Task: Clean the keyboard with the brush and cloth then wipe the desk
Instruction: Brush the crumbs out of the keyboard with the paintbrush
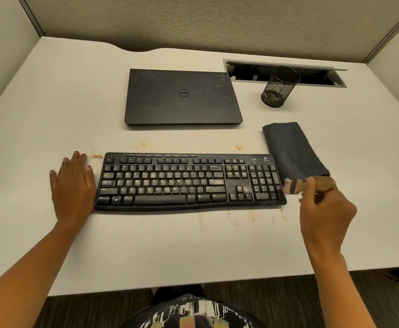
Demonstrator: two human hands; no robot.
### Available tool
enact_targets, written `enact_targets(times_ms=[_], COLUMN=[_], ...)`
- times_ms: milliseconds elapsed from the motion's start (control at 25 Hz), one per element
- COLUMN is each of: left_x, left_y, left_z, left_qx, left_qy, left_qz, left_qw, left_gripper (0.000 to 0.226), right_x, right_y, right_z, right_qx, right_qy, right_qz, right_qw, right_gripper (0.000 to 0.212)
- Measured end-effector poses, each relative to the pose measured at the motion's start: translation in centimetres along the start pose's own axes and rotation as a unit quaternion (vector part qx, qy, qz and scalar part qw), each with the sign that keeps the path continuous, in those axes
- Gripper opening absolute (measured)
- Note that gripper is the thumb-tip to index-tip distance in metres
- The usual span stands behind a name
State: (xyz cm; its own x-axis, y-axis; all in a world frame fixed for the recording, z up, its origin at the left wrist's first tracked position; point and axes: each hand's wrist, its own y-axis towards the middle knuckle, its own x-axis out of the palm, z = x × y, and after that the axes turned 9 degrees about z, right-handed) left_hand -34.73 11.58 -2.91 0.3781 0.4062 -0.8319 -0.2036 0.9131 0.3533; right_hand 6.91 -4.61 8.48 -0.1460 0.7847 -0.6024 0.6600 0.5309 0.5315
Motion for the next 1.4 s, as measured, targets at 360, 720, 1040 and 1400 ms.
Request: enact_targets(times_ms=[360, 720, 1040, 1400], left_x=[-0.3, -0.7, -1.5, -1.7], left_y=[-0.1, -0.2, 0.0, -0.1], left_z=[0.2, 0.3, 0.2, 1.3], left_qx=[-0.012, -0.030, -0.083, -0.096], left_qy=[-0.022, -0.051, -0.133, -0.149], left_qz=[-0.001, -0.002, 0.001, -0.033], left_qw=[1.000, 0.998, 0.988, 0.984], left_gripper=[0.042, 0.042, 0.041, 0.042], right_x=[0.7, 2.8, 4.0, 3.4], right_y=[-2.8, -2.0, -0.9, -1.4], right_z=[1.9, 1.2, 0.7, -6.2], right_qx=[0.051, 0.051, 0.032, -0.047], right_qy=[-0.030, -0.011, 0.024, 0.154], right_qz=[-0.001, 0.007, -0.017, -0.050], right_qw=[0.998, 0.999, 0.999, 0.986], right_gripper=[0.028, 0.029, 0.027, 0.024])
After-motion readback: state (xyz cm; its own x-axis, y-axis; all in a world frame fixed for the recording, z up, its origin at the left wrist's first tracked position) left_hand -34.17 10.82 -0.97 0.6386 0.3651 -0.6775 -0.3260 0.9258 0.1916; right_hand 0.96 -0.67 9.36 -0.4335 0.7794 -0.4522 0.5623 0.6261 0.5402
